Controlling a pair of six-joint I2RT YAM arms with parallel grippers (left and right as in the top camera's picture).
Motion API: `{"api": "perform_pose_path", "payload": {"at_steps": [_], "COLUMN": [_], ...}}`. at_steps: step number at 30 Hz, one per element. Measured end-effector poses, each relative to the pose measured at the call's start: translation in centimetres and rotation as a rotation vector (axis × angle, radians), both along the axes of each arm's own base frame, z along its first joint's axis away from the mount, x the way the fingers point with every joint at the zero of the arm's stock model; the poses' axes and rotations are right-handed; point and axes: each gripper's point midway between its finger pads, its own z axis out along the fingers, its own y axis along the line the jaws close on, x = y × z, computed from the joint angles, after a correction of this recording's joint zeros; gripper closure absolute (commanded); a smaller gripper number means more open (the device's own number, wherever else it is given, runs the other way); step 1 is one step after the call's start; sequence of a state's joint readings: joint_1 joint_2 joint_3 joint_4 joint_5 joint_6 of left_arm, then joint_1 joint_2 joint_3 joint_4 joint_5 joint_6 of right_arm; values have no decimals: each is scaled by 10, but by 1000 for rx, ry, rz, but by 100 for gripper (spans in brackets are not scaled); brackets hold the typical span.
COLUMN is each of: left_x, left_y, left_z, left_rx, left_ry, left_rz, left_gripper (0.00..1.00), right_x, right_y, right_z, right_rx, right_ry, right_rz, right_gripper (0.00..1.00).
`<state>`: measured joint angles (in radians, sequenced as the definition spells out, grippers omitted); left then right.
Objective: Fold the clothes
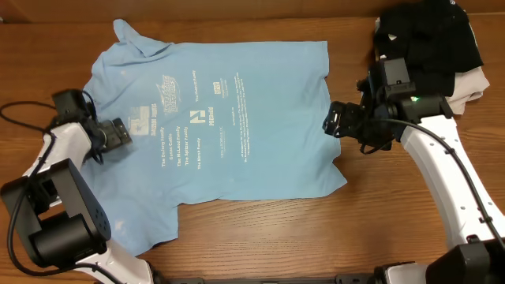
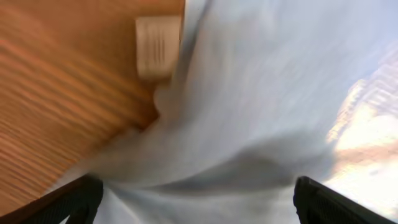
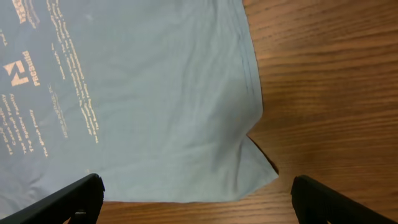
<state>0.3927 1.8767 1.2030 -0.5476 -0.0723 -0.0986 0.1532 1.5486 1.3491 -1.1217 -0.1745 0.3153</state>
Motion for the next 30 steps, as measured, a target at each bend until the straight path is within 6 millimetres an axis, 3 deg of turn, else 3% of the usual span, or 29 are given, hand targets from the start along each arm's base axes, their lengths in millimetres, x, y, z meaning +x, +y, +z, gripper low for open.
{"api": "perform_pose_path", "payload": {"at_steps": [4, 7, 10, 13, 19, 26, 28, 30], "left_x": [8, 8, 7, -2, -34, -86, -109, -125], "left_y": [3, 0, -12, -32, -64, -82, -91, -96], "left_z": [51, 103, 152, 185, 215, 273, 274, 263], "left_rx": [-18, -38, -61, -89, -121, -95, -103, -118], "left_ry": [44, 63, 54, 54, 75, -61, -67, -39], "left_rz": [4, 26, 34, 33, 58, 110, 125, 140], "left_gripper": [0, 0, 0, 0, 0, 0, 0, 0], "right_x": [-1, -5, -5, -16, -38, -27, -23, -23], "right_y": [-1, -1, -2, -3, -9, -13, -14, -14], "right_z": [2, 11, 27, 35, 42, 44, 45, 45], "right_rx": [-2, -3, 0, 0, -9, -35, -36, -37], "right_ry": [6, 22, 13, 31, 78, 28, 14, 11], "right_rz": [-8, -14, -21, -33, -71, -89, -90, -91], "right_gripper": [0, 0, 0, 0, 0, 0, 0, 0]}}
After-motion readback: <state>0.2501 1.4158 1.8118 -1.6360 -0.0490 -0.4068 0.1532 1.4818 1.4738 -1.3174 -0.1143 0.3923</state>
